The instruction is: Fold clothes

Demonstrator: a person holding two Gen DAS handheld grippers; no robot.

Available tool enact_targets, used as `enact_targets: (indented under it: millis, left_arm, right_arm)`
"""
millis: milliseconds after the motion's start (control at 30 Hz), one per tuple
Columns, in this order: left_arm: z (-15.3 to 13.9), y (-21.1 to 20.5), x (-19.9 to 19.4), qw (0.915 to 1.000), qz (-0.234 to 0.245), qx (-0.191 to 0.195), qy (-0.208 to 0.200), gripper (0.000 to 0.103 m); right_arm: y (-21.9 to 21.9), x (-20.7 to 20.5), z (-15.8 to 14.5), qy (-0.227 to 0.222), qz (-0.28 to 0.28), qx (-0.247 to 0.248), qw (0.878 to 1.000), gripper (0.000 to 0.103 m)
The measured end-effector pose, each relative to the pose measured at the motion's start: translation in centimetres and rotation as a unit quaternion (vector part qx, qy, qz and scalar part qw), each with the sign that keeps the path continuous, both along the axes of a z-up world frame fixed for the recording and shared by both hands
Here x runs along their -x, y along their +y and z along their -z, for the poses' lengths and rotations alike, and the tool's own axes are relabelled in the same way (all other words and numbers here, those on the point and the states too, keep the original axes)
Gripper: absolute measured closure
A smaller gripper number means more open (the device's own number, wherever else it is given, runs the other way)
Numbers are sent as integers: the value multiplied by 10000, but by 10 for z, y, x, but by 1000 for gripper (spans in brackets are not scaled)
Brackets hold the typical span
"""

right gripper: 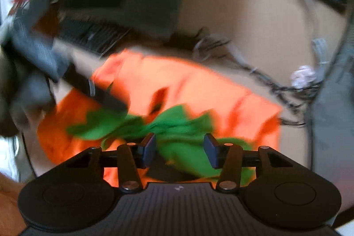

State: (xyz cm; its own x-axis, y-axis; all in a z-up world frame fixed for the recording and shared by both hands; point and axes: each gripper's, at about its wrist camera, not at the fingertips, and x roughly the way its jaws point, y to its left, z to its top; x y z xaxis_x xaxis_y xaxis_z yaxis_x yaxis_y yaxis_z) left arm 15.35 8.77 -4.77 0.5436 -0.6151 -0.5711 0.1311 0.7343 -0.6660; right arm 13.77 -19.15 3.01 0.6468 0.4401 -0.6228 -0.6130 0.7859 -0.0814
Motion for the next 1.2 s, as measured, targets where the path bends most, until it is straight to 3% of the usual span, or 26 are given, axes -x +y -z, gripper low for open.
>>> enact_targets:
  millis: [100, 167, 233, 300, 400, 500, 567, 633, 700, 800, 867, 900, 1067, 1167, 1200]
  left_arm:
    - [0, 7, -6, 9997, -208, 126, 67, 0]
    - [-9, 7, -11, 9991, -408, -86, -45, 0]
    - [-21, 17, -9, 9926, -859, -794, -335, 0]
    - [-30, 23, -10, 9789, -1171, -1566, -588, 0]
    - [-26, 17, -8, 9864, -839, -1320, -497, 0]
    - [-23, 12, -6, 9921, -505, -1071, -406, 0]
    - [-20, 8, -5, 9949, -282, -904, -345, 0]
    - [-18, 5, -4, 9969, -58, -736, -283, 0]
    - [-16, 1, -3, 9980, 165, -568, -221, 0]
    - [-12, -3, -1, 9982, 491, -316, -127, 0]
    - [-7, 11, -4, 9994, 270, -201, -15, 0]
    - [-7, 15, -5, 9996, 210, -184, -7, 0]
    - [-6, 23, -10, 9997, 30, -218, -122, 0]
    - [-8, 35, -9, 9999, -120, -95, -39, 0]
    - [-9, 39, -9, 9999, -148, -29, -6, 0]
  right_arm:
    - [-13, -18, -1, 184, 380, -377, 9984, 55]
    - [-10, -28, 15, 374, 527, -268, 9976, 56]
    - [4, -41, 47, 600, 687, 196, 9956, 56]
    - [0, -42, 58, 689, 740, 312, 9944, 56]
    - [-1, -38, 42, 590, 644, 181, 9960, 57]
    - [3, -34, -1, -75, 278, 124, 9995, 55]
    - [18, -44, -20, -502, 68, 233, 9984, 47]
    - [39, -65, -28, -658, -205, 322, 9971, 26]
    - [60, -102, -25, -291, -329, 300, 9986, 25]
    - [83, -157, -2, 625, -226, 148, 9977, 25]
    - [90, -176, 17, 1203, -170, 85, 9926, 29]
    - [90, -178, 23, 1455, -135, -40, 9893, 36]
    - [45, -124, 17, 2118, -464, -1156, 9693, 43]
    - [18, -81, 33, 2382, -424, -1187, 9630, 43]
    - [14, -66, 42, 2335, -396, -1037, 9660, 43]
